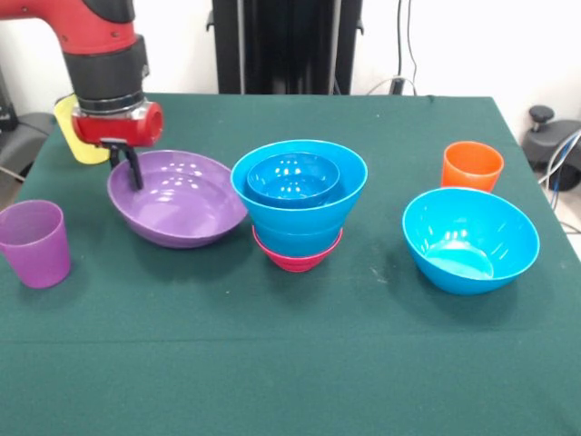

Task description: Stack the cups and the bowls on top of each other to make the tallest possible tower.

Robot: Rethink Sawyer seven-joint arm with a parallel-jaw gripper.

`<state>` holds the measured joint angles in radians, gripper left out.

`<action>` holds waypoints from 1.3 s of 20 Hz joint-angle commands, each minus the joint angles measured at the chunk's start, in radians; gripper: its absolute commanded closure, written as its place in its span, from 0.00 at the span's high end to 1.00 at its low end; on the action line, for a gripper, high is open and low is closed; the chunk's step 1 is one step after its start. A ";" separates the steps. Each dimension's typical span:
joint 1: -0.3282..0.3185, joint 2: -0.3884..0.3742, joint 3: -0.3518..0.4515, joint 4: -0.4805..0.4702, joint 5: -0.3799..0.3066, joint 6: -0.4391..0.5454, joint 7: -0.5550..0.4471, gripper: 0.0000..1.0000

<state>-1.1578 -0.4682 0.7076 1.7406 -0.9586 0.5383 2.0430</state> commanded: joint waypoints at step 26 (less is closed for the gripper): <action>-0.031 -0.089 0.040 0.053 0.017 0.032 -0.378 0.00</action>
<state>-1.2465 -0.5544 0.7439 1.7409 -0.9291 0.5834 1.7845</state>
